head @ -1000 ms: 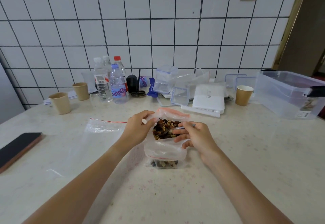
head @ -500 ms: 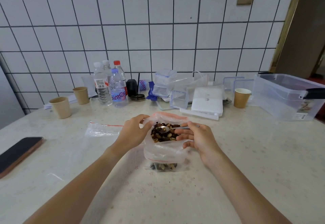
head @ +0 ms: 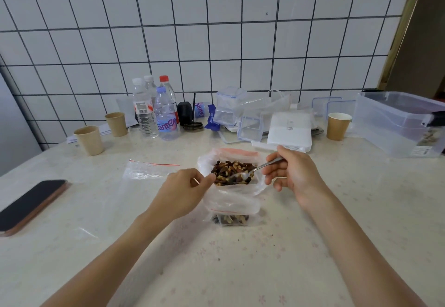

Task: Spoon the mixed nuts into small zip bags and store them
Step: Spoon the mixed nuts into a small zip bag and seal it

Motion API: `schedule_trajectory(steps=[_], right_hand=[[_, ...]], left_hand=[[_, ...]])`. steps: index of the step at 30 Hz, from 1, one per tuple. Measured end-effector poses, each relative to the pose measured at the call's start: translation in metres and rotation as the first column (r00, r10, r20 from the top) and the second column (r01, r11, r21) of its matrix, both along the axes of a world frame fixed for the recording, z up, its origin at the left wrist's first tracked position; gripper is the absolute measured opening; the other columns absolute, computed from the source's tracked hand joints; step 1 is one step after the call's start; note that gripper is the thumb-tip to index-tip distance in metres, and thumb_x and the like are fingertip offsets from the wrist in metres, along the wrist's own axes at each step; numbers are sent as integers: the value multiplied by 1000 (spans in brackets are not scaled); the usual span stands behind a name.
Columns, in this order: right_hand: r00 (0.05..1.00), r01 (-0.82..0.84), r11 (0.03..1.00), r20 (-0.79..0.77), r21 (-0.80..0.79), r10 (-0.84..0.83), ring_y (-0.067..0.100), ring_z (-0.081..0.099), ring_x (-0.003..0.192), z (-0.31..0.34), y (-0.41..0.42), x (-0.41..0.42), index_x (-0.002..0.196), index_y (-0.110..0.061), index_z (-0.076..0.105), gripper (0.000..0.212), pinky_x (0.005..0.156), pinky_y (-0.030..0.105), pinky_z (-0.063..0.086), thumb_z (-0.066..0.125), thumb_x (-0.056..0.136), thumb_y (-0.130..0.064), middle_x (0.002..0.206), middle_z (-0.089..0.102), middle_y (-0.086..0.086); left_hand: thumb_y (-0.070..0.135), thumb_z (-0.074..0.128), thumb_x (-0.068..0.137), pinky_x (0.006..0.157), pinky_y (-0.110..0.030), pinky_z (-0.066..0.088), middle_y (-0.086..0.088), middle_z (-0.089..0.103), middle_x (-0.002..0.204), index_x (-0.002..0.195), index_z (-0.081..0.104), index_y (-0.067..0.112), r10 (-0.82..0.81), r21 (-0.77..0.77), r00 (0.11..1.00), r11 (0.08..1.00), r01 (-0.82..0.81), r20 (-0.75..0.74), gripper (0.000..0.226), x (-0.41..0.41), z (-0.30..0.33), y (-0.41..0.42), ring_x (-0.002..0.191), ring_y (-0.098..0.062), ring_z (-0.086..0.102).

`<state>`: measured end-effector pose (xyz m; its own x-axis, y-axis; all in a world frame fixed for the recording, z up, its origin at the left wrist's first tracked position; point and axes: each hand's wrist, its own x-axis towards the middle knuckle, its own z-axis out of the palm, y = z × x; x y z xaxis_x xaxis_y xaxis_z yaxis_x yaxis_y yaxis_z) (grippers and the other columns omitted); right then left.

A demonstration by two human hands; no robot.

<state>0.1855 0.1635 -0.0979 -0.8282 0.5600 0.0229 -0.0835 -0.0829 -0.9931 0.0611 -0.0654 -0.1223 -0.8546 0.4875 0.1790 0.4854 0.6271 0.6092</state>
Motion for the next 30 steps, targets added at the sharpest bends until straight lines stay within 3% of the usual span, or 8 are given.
schedule_trajectory(steps=[4,9,14,18,20,23,28,30], right_hand=[[997,-72,987,44,147,67,29,63,47,2,-3,5,84,-2,64,40,36,25,36,43,108,-27,64,68,20],[993,-103,866,6,489,115,22,59,45,6,-18,12,78,-5,62,49,41,24,39,41,111,-35,55,64,7],[971,36,648,-180,761,157,10,46,45,11,-36,21,68,-23,57,48,52,34,42,39,107,-45,51,51,-6],[949,117,464,-236,878,208,5,55,55,16,-50,23,79,-63,54,43,58,14,36,37,109,-36,61,57,-24],[937,133,433,-256,892,238,-10,56,64,16,-53,22,83,-54,55,40,63,5,36,38,110,-28,68,54,-40],[929,153,468,-288,871,233,-3,52,55,14,-50,21,81,-63,54,51,59,7,33,40,110,-23,57,51,-25],[918,194,780,-390,595,69,7,42,40,8,-38,15,68,-17,54,46,44,21,33,40,109,-34,47,45,5],[927,229,852,-374,471,-42,14,45,38,6,-33,11,70,-11,55,48,42,20,34,41,111,-32,44,47,8]], left_hand=[[61,60,95,52,-14,42,11,67,55,78,73,28,-103,51,990,994,98,95,39,11,-3,-2,52,-2,64],[39,70,96,60,-39,54,-5,71,77,87,78,25,-215,264,969,948,179,117,19,17,-10,-3,54,-13,66],[31,71,96,49,-28,42,-13,64,77,85,78,23,-266,428,947,888,169,178,15,22,-15,-8,48,-16,60],[27,73,96,46,-25,41,-17,63,83,85,78,20,-258,464,943,875,136,211,14,23,-16,-8,49,-17,61],[29,73,95,46,-26,41,-15,65,81,84,78,21,-254,458,944,879,133,212,15,24,-17,-7,50,-17,62],[35,73,95,47,-22,42,-11,66,74,83,76,22,-240,433,950,891,135,199,18,23,-20,-8,50,-18,65],[50,69,93,44,-15,40,5,67,67,74,72,29,-182,374,967,922,104,178,29,22,-19,-11,48,-12,65],[58,65,93,43,-16,41,6,67,64,76,72,27,-155,348,972,934,85,177,36,22,-18,-12,44,-8,61]])
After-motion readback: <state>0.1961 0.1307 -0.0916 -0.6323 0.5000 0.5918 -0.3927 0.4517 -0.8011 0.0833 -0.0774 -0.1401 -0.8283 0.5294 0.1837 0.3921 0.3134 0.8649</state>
